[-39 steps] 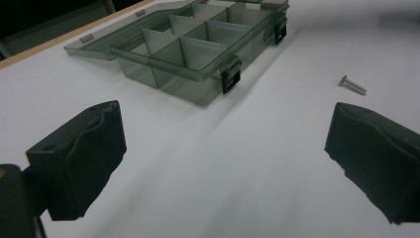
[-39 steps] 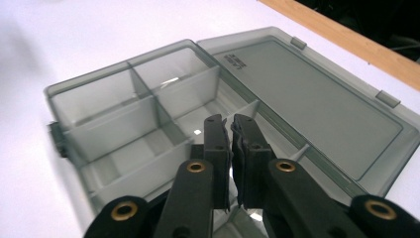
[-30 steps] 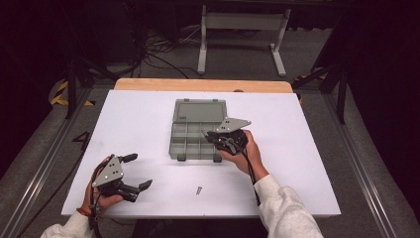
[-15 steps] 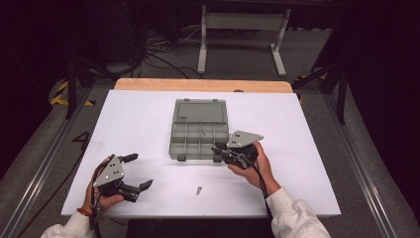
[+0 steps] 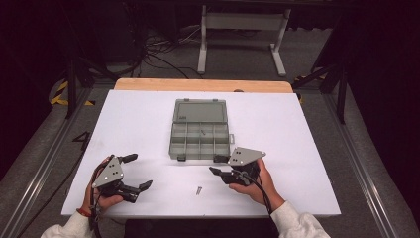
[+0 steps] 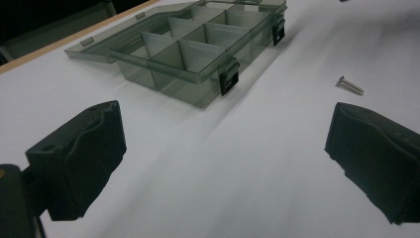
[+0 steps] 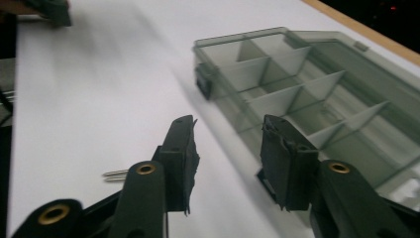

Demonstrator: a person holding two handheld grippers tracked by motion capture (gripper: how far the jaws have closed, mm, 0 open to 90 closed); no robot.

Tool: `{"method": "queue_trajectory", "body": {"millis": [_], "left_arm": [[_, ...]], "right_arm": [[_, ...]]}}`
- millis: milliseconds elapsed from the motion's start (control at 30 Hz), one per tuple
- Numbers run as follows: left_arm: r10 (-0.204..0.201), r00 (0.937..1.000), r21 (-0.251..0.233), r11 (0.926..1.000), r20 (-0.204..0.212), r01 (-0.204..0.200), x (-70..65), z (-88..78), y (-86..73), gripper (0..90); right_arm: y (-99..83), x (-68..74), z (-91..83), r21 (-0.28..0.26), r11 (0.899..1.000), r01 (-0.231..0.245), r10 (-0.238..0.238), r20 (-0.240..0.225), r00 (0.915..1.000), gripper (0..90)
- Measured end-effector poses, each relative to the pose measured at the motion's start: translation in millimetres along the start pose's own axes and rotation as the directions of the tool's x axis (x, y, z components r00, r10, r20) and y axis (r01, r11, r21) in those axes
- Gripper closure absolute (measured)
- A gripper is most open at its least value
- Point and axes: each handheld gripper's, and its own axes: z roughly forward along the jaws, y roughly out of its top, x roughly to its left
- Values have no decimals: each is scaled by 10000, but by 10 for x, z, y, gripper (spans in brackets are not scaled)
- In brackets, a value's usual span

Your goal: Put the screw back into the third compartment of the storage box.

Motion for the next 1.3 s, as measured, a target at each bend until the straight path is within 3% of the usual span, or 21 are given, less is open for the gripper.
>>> {"method": "queue_trajectory", "body": {"millis": [267,467,833,1067,1300], "left_arm": [[129,9999,-45,9999,-14,-129,-7,-14,7,30],[126,9999,-38,9999,-15,-126,-8,-12,7,29],[139,9998,35,9999,139,-139,-1,-7,4,30],[149,9997,33,9999,207,-149,-6,3,2,28],[157,9995,65,9999,258,-158,4,0,-1,28]], "right_arm": [[-158,303,193,817,9962,317,-227,-1085,9938,516],[-227,426,368,1380,9891,514,-286,-1623,9863,507],[-213,454,473,1552,9871,382,-96,-1806,9835,553],[-194,438,490,1622,9865,243,65,-1869,9824,666],[-207,429,468,1577,9872,248,60,-1921,9814,671]]}}
